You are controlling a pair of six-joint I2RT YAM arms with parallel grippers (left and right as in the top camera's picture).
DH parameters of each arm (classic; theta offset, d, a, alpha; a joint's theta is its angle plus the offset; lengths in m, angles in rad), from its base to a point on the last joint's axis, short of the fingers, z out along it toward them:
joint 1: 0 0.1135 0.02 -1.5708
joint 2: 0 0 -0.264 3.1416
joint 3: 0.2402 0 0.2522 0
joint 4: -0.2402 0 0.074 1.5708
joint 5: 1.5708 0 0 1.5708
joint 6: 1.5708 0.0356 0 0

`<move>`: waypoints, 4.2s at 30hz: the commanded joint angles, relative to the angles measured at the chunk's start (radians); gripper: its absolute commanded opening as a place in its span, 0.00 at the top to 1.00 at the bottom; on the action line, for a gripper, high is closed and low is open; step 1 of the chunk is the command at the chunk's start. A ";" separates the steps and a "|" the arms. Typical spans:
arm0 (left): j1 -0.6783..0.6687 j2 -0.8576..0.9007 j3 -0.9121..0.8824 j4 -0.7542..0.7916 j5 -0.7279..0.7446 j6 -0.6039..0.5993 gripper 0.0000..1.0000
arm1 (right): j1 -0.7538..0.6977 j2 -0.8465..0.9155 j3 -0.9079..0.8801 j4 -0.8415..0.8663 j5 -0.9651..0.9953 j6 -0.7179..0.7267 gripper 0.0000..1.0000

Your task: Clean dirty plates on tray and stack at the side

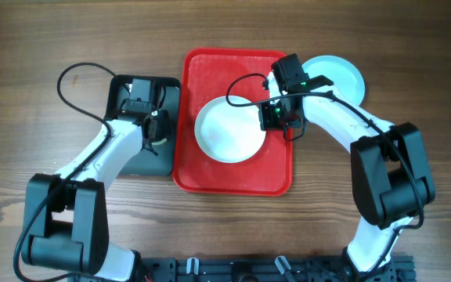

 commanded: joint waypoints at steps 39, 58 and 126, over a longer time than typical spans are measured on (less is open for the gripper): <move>0.009 0.025 -0.006 0.104 -0.120 0.053 0.00 | 0.007 -0.023 -0.006 0.005 -0.015 0.005 0.89; 0.009 0.025 -0.006 0.104 -0.120 0.053 0.00 | 0.007 -0.023 -0.006 0.006 -0.015 0.005 0.89; 0.229 -0.302 0.060 0.199 -0.109 0.043 0.00 | -0.011 -0.109 0.164 -0.043 -0.010 -0.069 0.96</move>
